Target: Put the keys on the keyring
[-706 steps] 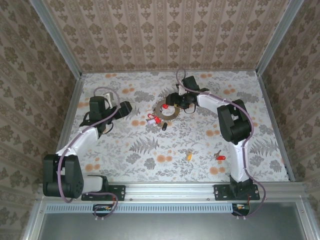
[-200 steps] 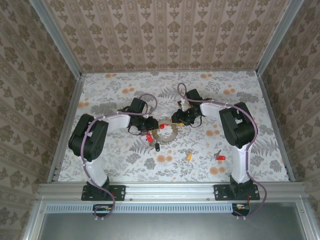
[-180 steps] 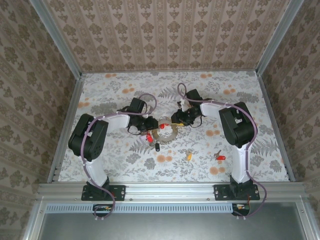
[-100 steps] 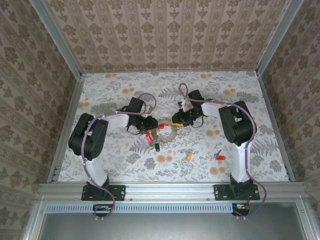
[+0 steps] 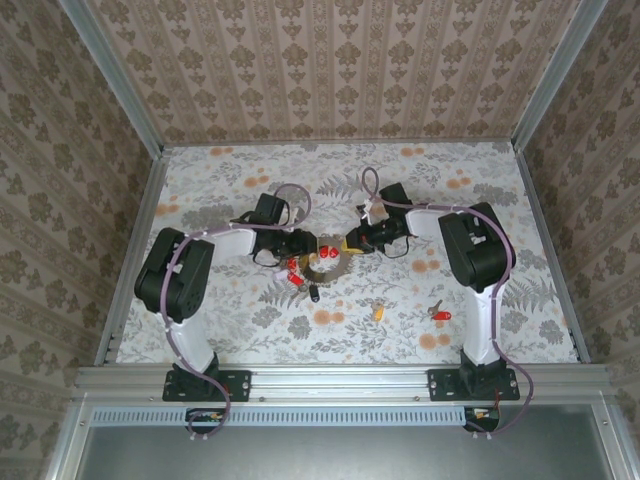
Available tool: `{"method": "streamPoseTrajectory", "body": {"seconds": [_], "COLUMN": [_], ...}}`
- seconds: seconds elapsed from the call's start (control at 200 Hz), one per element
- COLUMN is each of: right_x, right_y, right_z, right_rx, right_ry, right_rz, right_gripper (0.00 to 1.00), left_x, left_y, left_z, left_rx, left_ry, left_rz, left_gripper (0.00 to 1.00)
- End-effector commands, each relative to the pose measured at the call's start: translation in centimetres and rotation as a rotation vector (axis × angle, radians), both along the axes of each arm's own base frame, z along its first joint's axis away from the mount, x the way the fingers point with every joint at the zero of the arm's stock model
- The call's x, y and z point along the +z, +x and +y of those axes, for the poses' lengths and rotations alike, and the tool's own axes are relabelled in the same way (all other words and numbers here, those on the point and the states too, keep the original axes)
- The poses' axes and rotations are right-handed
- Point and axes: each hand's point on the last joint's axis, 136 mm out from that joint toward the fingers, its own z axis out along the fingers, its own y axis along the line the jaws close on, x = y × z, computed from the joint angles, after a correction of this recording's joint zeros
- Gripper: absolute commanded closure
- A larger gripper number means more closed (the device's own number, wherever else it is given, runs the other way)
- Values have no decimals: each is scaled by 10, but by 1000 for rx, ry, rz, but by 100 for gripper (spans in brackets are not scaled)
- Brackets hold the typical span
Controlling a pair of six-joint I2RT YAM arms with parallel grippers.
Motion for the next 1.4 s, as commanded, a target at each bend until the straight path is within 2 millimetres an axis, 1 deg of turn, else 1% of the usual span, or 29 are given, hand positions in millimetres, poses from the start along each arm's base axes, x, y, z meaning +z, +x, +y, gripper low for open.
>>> {"method": "streamPoseTrajectory", "body": {"seconds": [0.0, 0.08, 0.125, 0.22, 0.23, 0.24, 0.3, 0.365, 0.44, 0.515, 0.7, 0.805, 0.83, 1.005, 1.16, 1.225, 1.305, 1.395], "right_x": [36, 53, 66, 94, 97, 100, 118, 136, 152, 166, 192, 198, 199, 211, 217, 218, 218, 217], "right_y": [8, 12, 14, 16, 16, 17, 18, 19, 17, 16, 11, 6, 5, -5, -11, -12, -13, -12], "right_z": [-2, -8, -10, -16, -17, -17, -22, -25, -26, -26, -25, -25, -25, -22, -18, -17, -17, -17], "right_rx": [-51, -89, -110, -153, -158, -163, -190, -209, -213, -212, -190, -170, -164, -120, -86, -73, -60, -54], "right_ry": [80, 112, 142, 193, 198, 204, 236, 264, 280, 294, 323, 319, 319, 338, 350, 350, 345, 337], "right_rz": [-51, -79, -100, -149, -152, -161, -191, -221, -248, -271, -309, -320, -321, -332, -340, -345, -343, -343], "right_gripper": [97, 99, 100, 100, 100, 100, 100, 100, 100, 100, 100, 100, 100, 100, 100, 100, 100, 100], "left_x": [31, 56, 69, 93, 95, 97, 110, 122, 135, 147, 164, 171, 174, 176, 186, 188, 195, 203], "left_y": [0, 5, 8, 9, 14, 15, 17, 17, 16, 15, 18, 23, 19, 18, 13, 11, 9, 6], "left_z": [4, 11, 18, 25, 33, 36, 43, 44, 38, 29, 20, 18, 15, 8, -2, -4, -5, -6], "left_rx": [17, 57, 90, 142, 170, 181, 220, 239, 239, 228, 223, 217, 191, 147, 79, 63, 48, 32], "left_ry": [-3, 2, 1, -22, -25, -29, -72, -141, -230, -309, -411, -426, -442, -473, -514, -522, -539, -557], "left_rz": [-74, -149, -184, -233, -235, -237, -246, -242, -228, -210, -190, -197, -188, -169, -162, -157, -168, -181], "left_gripper": [51, 37, 29, 17, 17, 17, 15, 14, 14, 17, 23, 29, 30, 36, 49, 60, 67, 78]}}
